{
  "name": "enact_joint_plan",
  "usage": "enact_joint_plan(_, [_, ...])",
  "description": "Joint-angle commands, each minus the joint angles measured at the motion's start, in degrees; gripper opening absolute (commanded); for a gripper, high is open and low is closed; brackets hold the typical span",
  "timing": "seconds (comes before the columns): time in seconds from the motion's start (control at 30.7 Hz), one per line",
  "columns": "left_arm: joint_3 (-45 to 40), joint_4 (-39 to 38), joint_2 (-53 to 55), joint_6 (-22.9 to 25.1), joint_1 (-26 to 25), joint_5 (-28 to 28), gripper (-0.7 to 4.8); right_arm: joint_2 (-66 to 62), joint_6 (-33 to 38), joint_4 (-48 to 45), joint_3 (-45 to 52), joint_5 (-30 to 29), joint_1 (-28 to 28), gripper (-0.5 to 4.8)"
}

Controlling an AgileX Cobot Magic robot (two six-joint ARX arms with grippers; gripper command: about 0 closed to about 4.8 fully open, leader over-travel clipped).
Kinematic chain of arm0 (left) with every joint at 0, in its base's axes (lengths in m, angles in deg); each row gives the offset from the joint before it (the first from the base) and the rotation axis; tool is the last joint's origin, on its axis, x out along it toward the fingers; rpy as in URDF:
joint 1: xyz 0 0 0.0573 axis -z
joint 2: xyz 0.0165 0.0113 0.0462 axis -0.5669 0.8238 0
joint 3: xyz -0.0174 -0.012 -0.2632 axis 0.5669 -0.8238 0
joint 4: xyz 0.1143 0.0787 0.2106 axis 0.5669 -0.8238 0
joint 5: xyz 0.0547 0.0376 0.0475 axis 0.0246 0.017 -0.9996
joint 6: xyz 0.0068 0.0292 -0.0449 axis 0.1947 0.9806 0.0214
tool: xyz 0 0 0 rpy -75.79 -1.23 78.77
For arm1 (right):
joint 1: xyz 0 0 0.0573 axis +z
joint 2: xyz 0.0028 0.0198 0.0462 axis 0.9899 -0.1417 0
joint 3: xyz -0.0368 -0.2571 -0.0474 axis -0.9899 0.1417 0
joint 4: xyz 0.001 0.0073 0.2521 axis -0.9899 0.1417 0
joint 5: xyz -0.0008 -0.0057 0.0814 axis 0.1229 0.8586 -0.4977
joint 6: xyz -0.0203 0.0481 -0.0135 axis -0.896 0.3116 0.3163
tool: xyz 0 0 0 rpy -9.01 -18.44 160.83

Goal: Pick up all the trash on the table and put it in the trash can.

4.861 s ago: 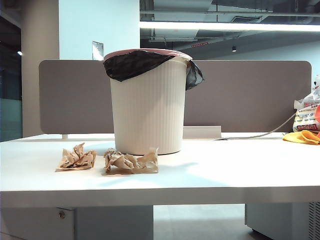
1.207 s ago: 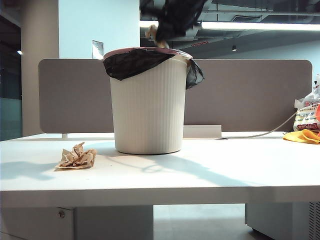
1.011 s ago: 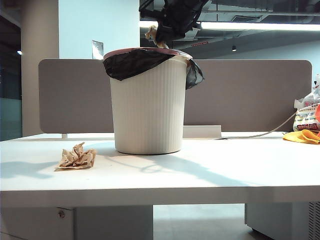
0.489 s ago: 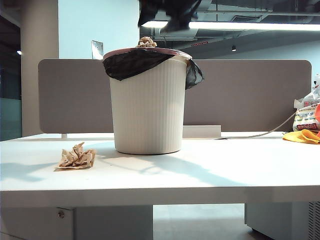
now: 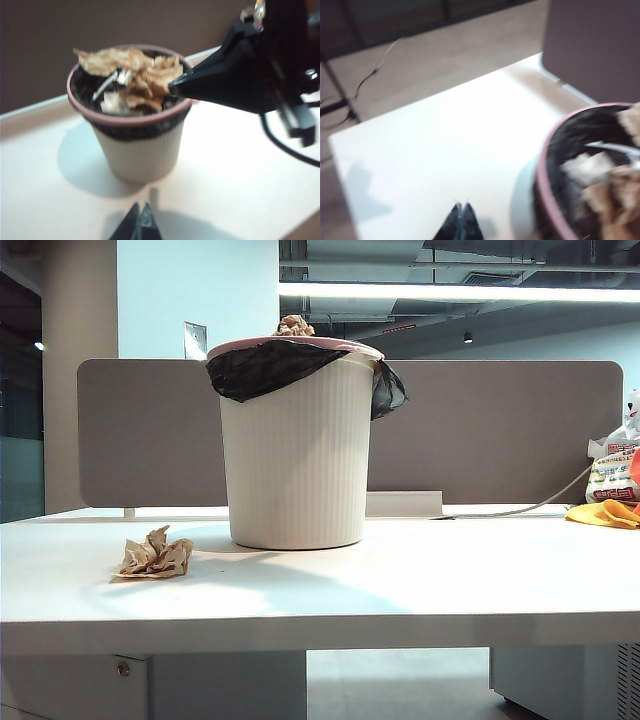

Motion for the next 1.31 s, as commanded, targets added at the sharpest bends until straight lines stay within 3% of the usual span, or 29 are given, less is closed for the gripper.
enact_joint_plan(0.03, [0.00, -4.74, -1.40, 0.04, 0.09, -2.29, -0.06, 0.92, -2.05, 7.85, -0.13, 2.19, 2.75, -0.03])
enact_joint_plan(0.23, [-1.70, -7.08, -3.50, 0.00, 0.09, -2.47, -0.06, 1.01, -1.95, 5.73, 6.60, 6.29, 7.65, -0.03])
enact_joint_plan(0.33, [-3.91, -7.34, -4.46, -0.07, 0.09, -2.36, -0.06, 1.01, 1.66, -0.66, 12.74, 9.46, 9.16, -0.03])
enact_joint_plan(0.62, [-9.64, -7.50, -7.72, -1.60, 0.09, -1.92, -0.06, -0.24, 6.88, -17.90, 31.21, 10.03, 9.46, -0.03])
enact_joint_plan(0.91, [-15.50, -7.04, -8.35, -3.08, 0.09, 0.55, -0.06, -9.18, 6.05, -25.38, 32.22, 8.55, 9.81, 0.03])
enact_joint_plan(0.95, [-16.28, -7.02, -8.35, -3.58, 0.09, 0.52, -0.06, -9.94, 6.05, -25.53, 32.20, 8.00, 9.84, 0.35])
enact_joint_plan(1.04, [-18.47, -7.15, -8.35, -3.65, 0.09, 0.52, -0.06, -12.26, 5.95, -25.73, 32.20, 5.11, 9.81, 3.46])
enact_joint_plan(1.08, [-19.19, -7.17, -8.37, -3.65, 0.09, 0.52, -0.06, -13.05, 5.90, -25.70, 32.17, 5.09, 9.84, 4.28])
enact_joint_plan(1.11, [-20.04, -7.23, -8.35, -3.67, 0.09, 0.55, -0.06, -13.53, 5.79, -25.70, 32.15, 5.11, 9.81, 4.49])
enact_joint_plan(1.31, [-23.65, -7.32, -8.35, -3.72, 0.09, 0.55, -0.06, -16.61, 5.35, -28.11, 32.09, 5.68, 9.77, 4.44])
